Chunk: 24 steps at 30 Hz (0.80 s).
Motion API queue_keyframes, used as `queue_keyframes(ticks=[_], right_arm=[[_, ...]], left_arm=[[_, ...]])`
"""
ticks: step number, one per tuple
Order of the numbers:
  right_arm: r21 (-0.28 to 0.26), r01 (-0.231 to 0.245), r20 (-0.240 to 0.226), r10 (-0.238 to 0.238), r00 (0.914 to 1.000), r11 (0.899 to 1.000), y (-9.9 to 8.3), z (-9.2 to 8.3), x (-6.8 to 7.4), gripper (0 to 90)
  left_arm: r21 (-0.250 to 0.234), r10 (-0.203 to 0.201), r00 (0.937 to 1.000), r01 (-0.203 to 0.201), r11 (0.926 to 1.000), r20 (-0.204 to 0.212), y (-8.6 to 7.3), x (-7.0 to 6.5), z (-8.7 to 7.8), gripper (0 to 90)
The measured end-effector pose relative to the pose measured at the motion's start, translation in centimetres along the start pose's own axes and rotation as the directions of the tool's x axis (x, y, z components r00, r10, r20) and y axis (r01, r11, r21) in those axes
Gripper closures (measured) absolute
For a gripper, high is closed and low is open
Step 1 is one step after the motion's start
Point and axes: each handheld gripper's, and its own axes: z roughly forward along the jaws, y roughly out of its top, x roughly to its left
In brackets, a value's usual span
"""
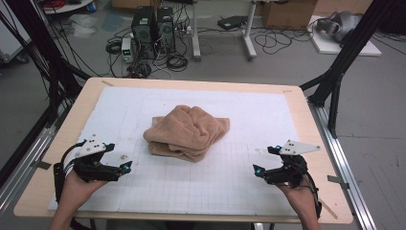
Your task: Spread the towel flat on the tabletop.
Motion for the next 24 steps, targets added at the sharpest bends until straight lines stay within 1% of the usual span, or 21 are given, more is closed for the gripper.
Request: queue_keyframes(ticks=[9, 12, 18, 20, 24], right_arm=[[0.008, -0.003, 0.002, 0.003, 1.0, 1.0, -0.25, 0.1, -0.13, 9.7], [0.0, -0.002, 0.003, 0.002, 1.0, 1.0, -0.29, 0.03, -0.05, 9.7], [0.0, 0.004, 0.002, -0.004, 1.0, 1.0, -0.1, 0.13, 0.04, 9.7], [0.002, 0.005, 0.0, -0.005, 1.0, 1.0, -0.08, 0.17, 0.06, 9.7], [0.001, 0.008, 0.002, -0.008, 1.0, 1.0, 0.08, 0.21, 0.07, 9.8]], left_arm=[[0.01, 0.0, 1.0, -0.001, 0.9999, 0.005, 0.1, 0.07, 0.29, 8.8], [0.011, 0.003, 1.0, -0.004, 0.9999, 0.008, 0.1, 0.09, 0.3, 8.9], [0.007, 0.001, 1.0, -0.001, 1.0, 0.009, 0.07, 0.02, 0.13, 8.9], [0.01, 0.008, 0.9999, -0.008, 0.9999, 0.008, 0.12, 0.06, 0.07, 9.0], [0.01, 0.007, 0.9999, -0.007, 0.9999, 0.011, 0.24, -0.01, 0.08, 9.0]])
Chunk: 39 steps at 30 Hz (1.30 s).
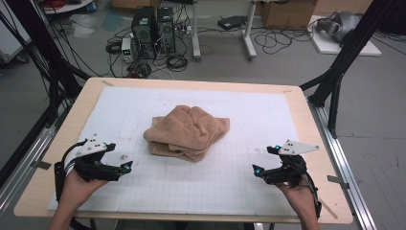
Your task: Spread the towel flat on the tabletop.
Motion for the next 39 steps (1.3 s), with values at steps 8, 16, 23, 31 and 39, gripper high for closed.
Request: queue_keyframes(ticks=[8, 16, 23, 31, 39], right_arm=[[-0.002, 0.016, -0.009, -0.016, 0.9998, 1.0, 1.4, 0.5, 0.1, 9.8], [-0.02, 0.05, -0.027, -0.051, 0.9983, 0.999, 4.2, 1.9, 0.2, 9.8], [-0.017, 0.072, -0.056, -0.073, 0.9958, 0.997, 6.0, 3.4, 0.6, 9.8], [-0.016, 0.113, -0.078, -0.114, 0.9905, 0.994, 8.6, 4.8, 1.1, 9.8], [-0.007, 0.115, -0.101, -0.115, 0.9882, 0.993, 9.9, 5.9, 1.1, 10.5]], left_arm=[[0.001, 0.009, 0.9999, -0.009, 1.0, 0.007, 0.4, -0.4, 0.3, 9.0], [-0.001, 0.006, 0.9998, -0.006, 1.0, 0.016, 0.8, -0.5, 0.5, 9.4], [0.0, 0.018, 0.9995, -0.018, 0.9998, 0.026, 1.2, -0.7, 1.0, 9.6], [0.003, 0.036, 0.9983, -0.036, 0.9993, 0.046, 2.4, -1.1, 1.4, 9.8], [-0.005, 0.053, 0.9963, -0.053, 0.9986, 0.068, 3.7, -1.4, 2.7, 10.6]])
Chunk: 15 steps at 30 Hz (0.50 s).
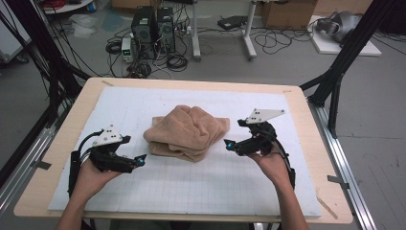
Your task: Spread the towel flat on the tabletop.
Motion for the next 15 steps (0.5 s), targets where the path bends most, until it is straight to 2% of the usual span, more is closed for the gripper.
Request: queue_keyframes(ticks=[3, 6, 8, 9, 12, 13, 15], right_arm=[[0.004, 0.007, -0.014, -0.007, 0.9999, 1.0, 0.2, 0.6, 0.0, 14.3], [0.02, 0.012, -0.046, -0.011, 0.9989, 1.0, 0.4, 2.2, 0.0, 17.4], [0.031, 0.018, -0.048, -0.017, 0.9987, 0.999, 0.5, 3.1, 0.1, 20.4], [0.04, 0.019, -0.053, -0.017, 0.9984, 0.999, 0.6, 3.5, 0.1, 23.8], [0.044, 0.035, -0.063, -0.033, 0.9975, 0.998, 0.6, 4.4, 0.2, 27.8], [0.044, 0.039, -0.096, -0.035, 0.9948, 0.998, 0.6, 5.4, 0.2, 35.0], [0.054, 0.04, -0.106, -0.034, 0.9938, 0.998, 0.6, 6.4, 0.2, 36.4]], left_arm=[[0.003, 0.005, 1.0, -0.005, 1.0, 0.007, 0.4, 0.0, 0.6, 12.5], [-0.008, 0.014, 0.9996, -0.014, 0.9999, 0.025, 1.2, -0.2, 1.6, 15.1], [-0.009, 0.023, 0.9994, -0.023, 0.9997, 0.026, 1.4, -0.3, 2.0, 17.3], [-0.007, 0.031, 0.9992, -0.031, 0.9995, 0.025, 1.7, -0.3, 2.7, 18.5], [-0.006, 0.041, 0.9989, -0.041, 0.9991, 0.021, 1.9, -0.3, 3.5, 24.4], [-0.012, 0.044, 0.9989, -0.044, 0.999, 0.016, 2.0, -0.3, 4.0, 27.4], [-0.01, 0.049, 0.9987, -0.049, 0.9988, 0.018, 2.1, -0.2, 4.8, 30.7]])
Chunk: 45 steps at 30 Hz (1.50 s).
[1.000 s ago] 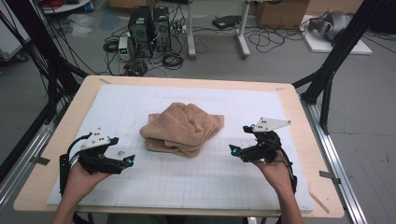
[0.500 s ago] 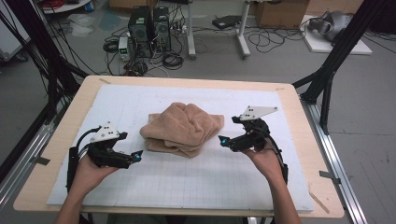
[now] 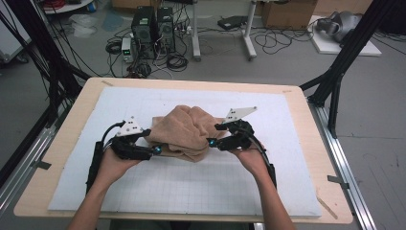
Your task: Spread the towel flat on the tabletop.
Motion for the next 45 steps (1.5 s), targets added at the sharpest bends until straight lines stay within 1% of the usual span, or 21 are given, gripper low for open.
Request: queue_keyframes(ticks=[2, 4, 6, 7, 8, 10, 12, 14, 16, 22, 25, 27, 29, 30, 33, 34, 38, 40, 41, 43, 45], right_arm=[[0.011, -0.001, -0.009, 0.001, 1.0, 1.0, 0.0, 0.6, -0.1, 37.9], [0.035, -0.011, -0.032, 0.012, 0.9994, 0.999, -0.2, 2.3, -0.2, 41.3], [0.031, -0.022, -0.046, 0.024, 0.9987, 0.999, -0.3, 3.0, -0.4, 44.6], [0.025, -0.031, -0.053, 0.032, 0.9981, 0.999, -0.5, 3.4, -0.6, 46.6], [0.029, -0.042, -0.059, 0.044, 0.9973, 0.999, -0.5, 3.6, -0.8, 49.5], [0.029, -0.058, -0.079, 0.06, 0.9951, 0.998, -0.7, 4.0, -1.1, 57.0], [0.031, -0.062, -0.08, 0.065, 0.9947, 0.998, -0.8, 4.1, -1.3, 60.1], [0.034, -0.061, -0.081, 0.063, 0.9948, 0.998, -0.8, 4.3, -1.4, 69.7], [0.046, -0.053, -0.087, 0.057, 0.9946, 0.998, -0.8, 4.2, -1.3, 74.8], [0.037, -0.033, -0.092, 0.036, 0.9951, 0.999, -0.9, 3.0, -1.0, 77.5], [0.025, -0.018, -0.099, 0.02, 0.9949, 1.0, -0.8, 1.1, -0.4, 78.4], [0.006, -0.006, -0.109, 0.006, 0.994, 1.0, -0.8, 0.0, 0.2, 78.6], [-0.001, -0.004, -0.126, 0.004, 0.9921, 1.0, -0.9, -1.0, 1.0, 79.0], [-0.002, 0.005, -0.134, -0.005, 0.991, 1.0, -1.1, -1.8, 1.9, 79.1], [0.011, 0.028, -0.155, -0.026, 0.9876, 1.0, -1.9, -2.9, 3.8, 79.4], [0.012, 0.029, -0.163, -0.026, 0.9862, 1.0, -2.3, -3.1, 4.3, 79.5], [0.018, 0.047, -0.186, -0.043, 0.9817, 0.999, -3.5, -4.0, 6.8, 79.6], [0.027, 0.055, -0.19, -0.049, 0.9805, 0.998, -4.3, -4.2, 8.0, 79.6], [0.042, 0.062, -0.192, -0.053, 0.9799, 0.997, -4.8, -4.2, 8.5, 79.6], [0.065, 0.068, -0.191, -0.055, 0.9801, 0.996, -5.3, -4.0, 9.0, 79.6], [0.103, 0.071, -0.201, -0.049, 0.9784, 0.992, -6.5, -3.5, 10.0, 79.4]], left_arm=[[0.007, -0.016, 0.9997, 0.015, 0.9999, 0.021, -0.1, 0.3, 1.0, 33.4], [0.058, -0.025, 0.9993, 0.024, 0.998, 0.028, -0.4, 0.6, 2.5, 38.7], [0.071, -0.027, 0.9992, 0.024, 0.9972, 0.031, -0.5, 0.7, 3.0, 43.6], [0.083, -0.027, 0.9993, 0.025, 0.9962, 0.026, -0.7, 0.8, 3.4, 46.7], [0.091, -0.027, 0.9996, 0.026, 0.9955, 0.011, -0.8, 1.0, 3.9, 53.8], [0.111, -0.055, 0.9984, 0.056, 0.9922, -0.009, -1.1, 1.5, 5.0, 60.4], [0.114, -0.054, 0.9985, 0.055, 0.992, -0.007, -1.2, 1.6, 5.2, 63.4], [0.111, -0.057, 0.9984, 0.057, 0.9922, -0.006, -1.3, 1.7, 5.3, 71.2], [0.115, -0.055, 0.9985, 0.056, 0.9919, -0.007, -1.3, 1.7, 5.1, 74.9], [0.096, -0.036, 0.9991, 0.034, 0.9948, 0.021, -0.9, 1.4, 3.7, 78.4], [0.058, -0.017, 0.9993, 0.015, 0.9982, 0.032, -0.5, 0.8, 2.1, 79.7], [0.056, -0.01, 0.9992, 0.008, 0.9984, 0.039, -0.4, 0.5, 1.6, 79.9], [0.02, 0.015, 0.9974, -0.016, 0.9997, 0.071, -0.5, -0.9, -0.4, 80.0], [0.02, 0.015, 0.9974, -0.016, 0.9997, 0.071, -0.5, -0.9, -0.4, 80.1], [0.008, 0.044, 0.9953, -0.045, 0.999, 0.086, -1.0, -2.8, -1.9, 80.0], [0.011, 0.052, 0.9938, -0.053, 0.9985, 0.098, -1.5, -3.7, -2.6, 80.0], [0.013, 0.053, 0.9918, -0.055, 0.9984, 0.116, -2.4, -4.7, -3.4, 80.0], [0.026, 0.054, 0.9879, -0.059, 0.9979, 0.145, -3.5, -5.8, -3.7, 80.0], [0.026, 0.054, 0.9879, -0.059, 0.9979, 0.145, -3.5, -5.8, -3.7, 80.0], [0.049, 0.053, 0.9853, -0.062, 0.9969, 0.163, -4.5, -6.4, -3.6, 79.9], [0.079, 0.05, 0.9814, -0.066, 0.9947, 0.185, -5.7, -6.8, -3.2, 79.1]])
